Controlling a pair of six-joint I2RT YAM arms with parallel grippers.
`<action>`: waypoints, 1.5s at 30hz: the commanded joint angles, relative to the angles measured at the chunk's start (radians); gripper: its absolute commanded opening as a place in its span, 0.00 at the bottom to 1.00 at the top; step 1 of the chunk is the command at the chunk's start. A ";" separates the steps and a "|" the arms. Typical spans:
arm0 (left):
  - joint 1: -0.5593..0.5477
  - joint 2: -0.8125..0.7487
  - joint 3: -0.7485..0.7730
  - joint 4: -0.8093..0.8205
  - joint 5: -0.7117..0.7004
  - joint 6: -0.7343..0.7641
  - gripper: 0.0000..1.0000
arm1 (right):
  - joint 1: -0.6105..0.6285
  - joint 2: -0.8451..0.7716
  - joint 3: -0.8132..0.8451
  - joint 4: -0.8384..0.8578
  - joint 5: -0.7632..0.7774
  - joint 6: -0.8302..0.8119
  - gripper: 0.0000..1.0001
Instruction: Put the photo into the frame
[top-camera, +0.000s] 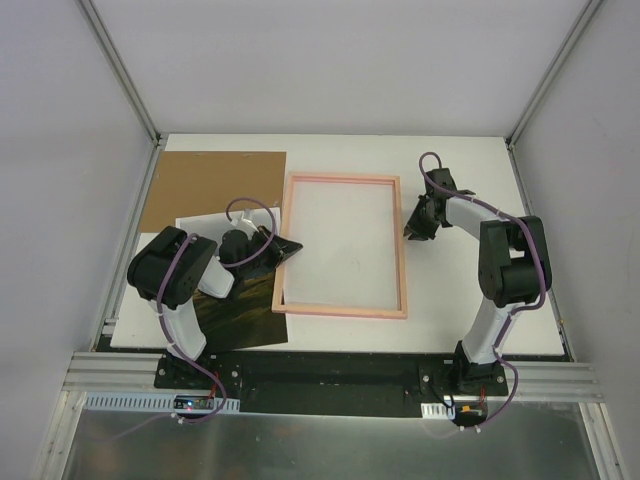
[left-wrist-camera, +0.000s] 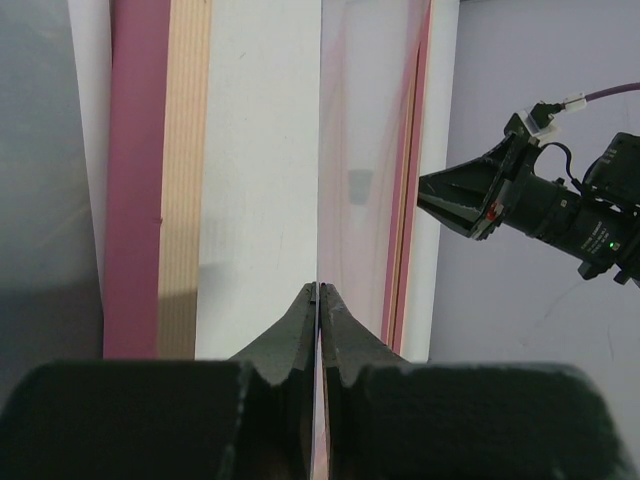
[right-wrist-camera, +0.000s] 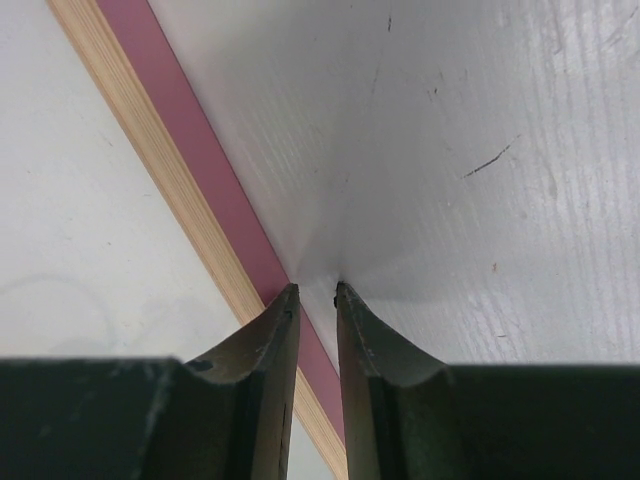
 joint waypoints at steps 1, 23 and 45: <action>-0.004 0.002 -0.013 0.406 0.076 -0.028 0.00 | 0.021 0.024 0.025 0.009 -0.023 0.014 0.25; 0.010 -0.002 -0.011 0.351 0.114 -0.062 0.00 | 0.075 -0.206 -0.148 0.066 0.114 -0.092 0.54; 0.024 -0.027 0.039 0.257 0.220 -0.091 0.00 | 0.130 -0.276 -0.305 0.143 0.083 -0.072 0.33</action>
